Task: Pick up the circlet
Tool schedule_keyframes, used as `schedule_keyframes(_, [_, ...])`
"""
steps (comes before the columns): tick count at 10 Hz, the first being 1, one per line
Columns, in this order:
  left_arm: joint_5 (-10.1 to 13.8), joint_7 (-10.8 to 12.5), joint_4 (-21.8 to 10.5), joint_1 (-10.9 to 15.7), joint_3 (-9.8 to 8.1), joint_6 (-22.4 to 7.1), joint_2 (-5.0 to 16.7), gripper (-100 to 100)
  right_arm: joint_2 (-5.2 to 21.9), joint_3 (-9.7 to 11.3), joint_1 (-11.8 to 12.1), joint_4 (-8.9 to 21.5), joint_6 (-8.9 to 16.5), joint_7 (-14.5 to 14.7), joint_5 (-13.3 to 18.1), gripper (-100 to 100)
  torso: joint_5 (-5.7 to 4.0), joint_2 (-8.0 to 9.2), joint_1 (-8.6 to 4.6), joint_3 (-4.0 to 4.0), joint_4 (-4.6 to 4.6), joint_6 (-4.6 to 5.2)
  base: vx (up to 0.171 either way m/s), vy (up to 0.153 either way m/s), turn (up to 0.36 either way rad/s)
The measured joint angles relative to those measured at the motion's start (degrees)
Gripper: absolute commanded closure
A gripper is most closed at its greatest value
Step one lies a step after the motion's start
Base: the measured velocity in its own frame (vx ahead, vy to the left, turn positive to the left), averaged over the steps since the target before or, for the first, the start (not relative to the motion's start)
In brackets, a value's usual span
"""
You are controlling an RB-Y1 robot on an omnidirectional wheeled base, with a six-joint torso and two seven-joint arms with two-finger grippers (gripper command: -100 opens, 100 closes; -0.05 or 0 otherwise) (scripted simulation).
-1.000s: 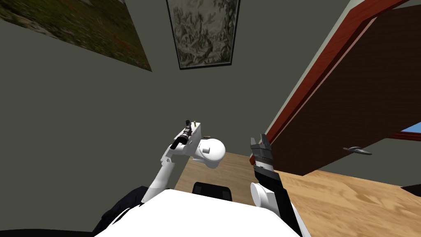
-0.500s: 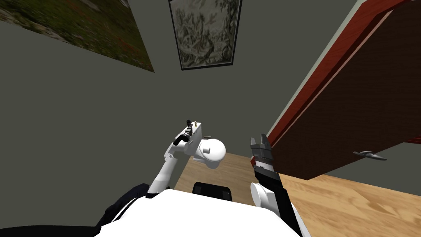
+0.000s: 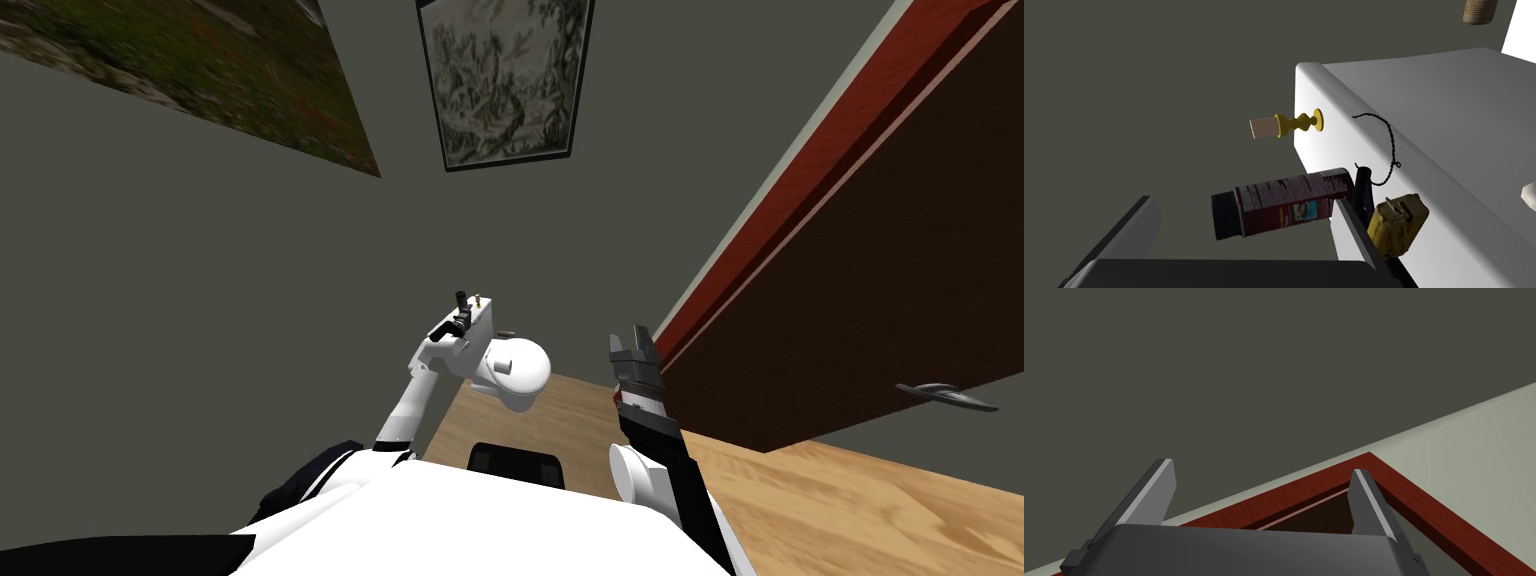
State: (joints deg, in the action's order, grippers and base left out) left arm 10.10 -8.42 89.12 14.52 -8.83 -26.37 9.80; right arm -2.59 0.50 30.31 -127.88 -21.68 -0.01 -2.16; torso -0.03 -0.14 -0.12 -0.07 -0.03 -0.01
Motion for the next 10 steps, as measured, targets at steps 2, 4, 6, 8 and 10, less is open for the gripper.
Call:
schedule_keyframes(2, [-0.45,0.03,-2.32,1.94,-0.58,-2.86,-0.39,-100,0.0,0.0,0.0,0.0,0.0,0.0,0.0,0,0.0,-0.03,0.01,-0.02,-0.01,0.0,0.033,-0.029,0.066])
schedule_keyframes(4, [-0.04,0.14,-4.65,4.08,-1.21,-6.09,0.26,-100,0.0,0.0,0.0,0.0,0.0,0.0,0.0,0,0.0,-0.04,-0.01,-0.02,-0.01,0.0,0.037,-0.035,0.066])
schedule_keyframes(6, [0.12,0.21,-8.45,6.57,-1.8,-8.26,0.73,-100,0.0,0.0,0.0,0.0,0.0,0.0,0.0,0,0.0,-0.08,0.0,-0.05,-0.02,0.0,0.046,-0.032,0.067])
schedule_keyframes(8, [0.01,0.4,-10.22,7.91,-2.36,-11.21,0.87,-100,0.0,0.0,0.0,0.0,0.0,0.0,0.0,0,0.0,-0.08,0.0,-0.05,-0.02,0.0,0.047,-0.04,0.064])
schedule_keyframes(10, [-0.04,0.59,-12.41,9.67,-2.94,-13.7,1.2,-100,0.0,0.0,0.0,0.0,0.0,0.0,0.0,0,-0.01,-0.06,-0.04,-0.04,-0.02,-0.01,0.041,-0.04,0.077])
